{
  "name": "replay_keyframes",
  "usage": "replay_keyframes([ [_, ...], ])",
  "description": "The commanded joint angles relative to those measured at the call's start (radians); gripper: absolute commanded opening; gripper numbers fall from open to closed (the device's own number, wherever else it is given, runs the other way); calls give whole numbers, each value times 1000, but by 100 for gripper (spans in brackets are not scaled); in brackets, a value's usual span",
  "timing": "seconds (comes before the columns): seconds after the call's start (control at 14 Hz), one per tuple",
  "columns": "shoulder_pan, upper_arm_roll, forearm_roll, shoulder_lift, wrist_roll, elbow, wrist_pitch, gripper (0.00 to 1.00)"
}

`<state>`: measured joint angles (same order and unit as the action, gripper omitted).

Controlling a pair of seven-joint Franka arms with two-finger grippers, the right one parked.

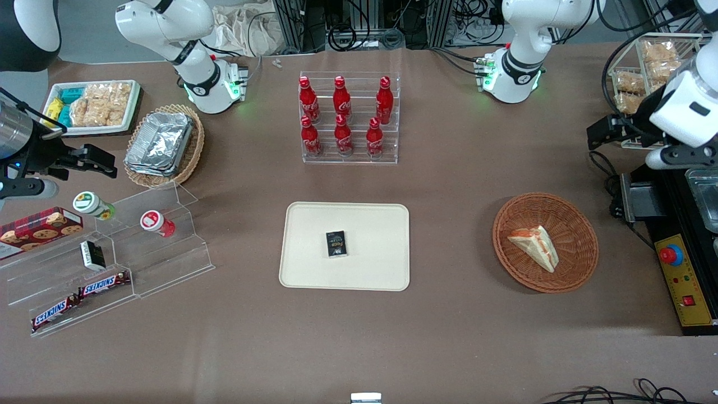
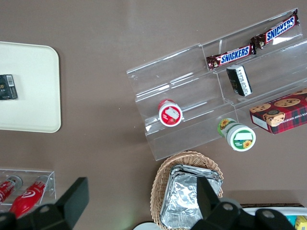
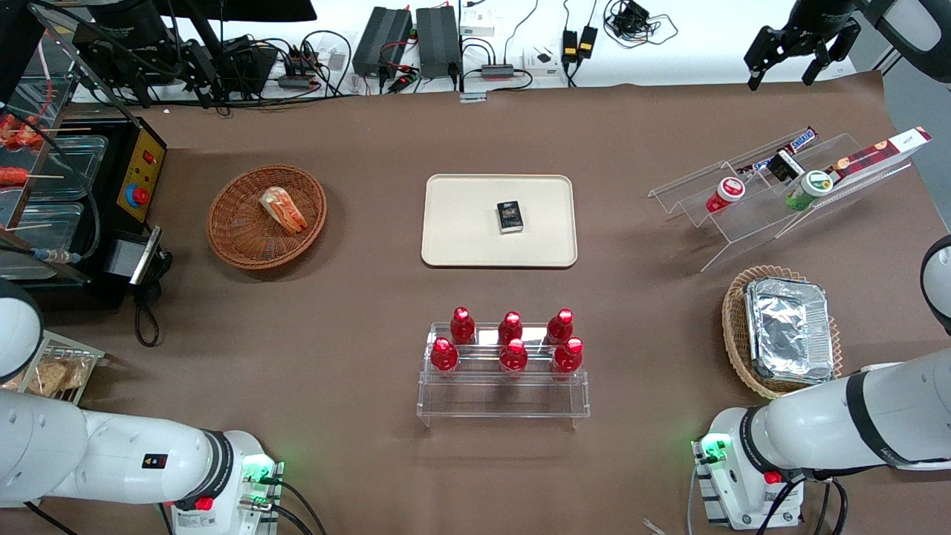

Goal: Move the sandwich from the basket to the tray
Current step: 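Move the left gripper down over the wrapped sandwich in the basket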

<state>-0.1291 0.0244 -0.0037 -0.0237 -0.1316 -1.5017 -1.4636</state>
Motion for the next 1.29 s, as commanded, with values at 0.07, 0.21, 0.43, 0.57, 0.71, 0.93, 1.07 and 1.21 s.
replay_keyframes([
  [0.07,-12,9,-2,-28,4,58,48,100],
  [0.21,-12,11,2,-34,-15,48,48,100],
  [0.43,-6,14,-12,-56,-314,-66,-19,100],
  [0.57,-1,15,-15,-42,-444,-222,-209,100],
  [0.71,0,14,-15,-36,-580,-374,-407,100],
  [0.93,0,15,-16,-61,-692,-532,-657,100],
  [1.07,2,15,-16,-109,-756,-595,-814,100],
  [1.21,0,15,-16,-186,-818,-597,-912,100],
])
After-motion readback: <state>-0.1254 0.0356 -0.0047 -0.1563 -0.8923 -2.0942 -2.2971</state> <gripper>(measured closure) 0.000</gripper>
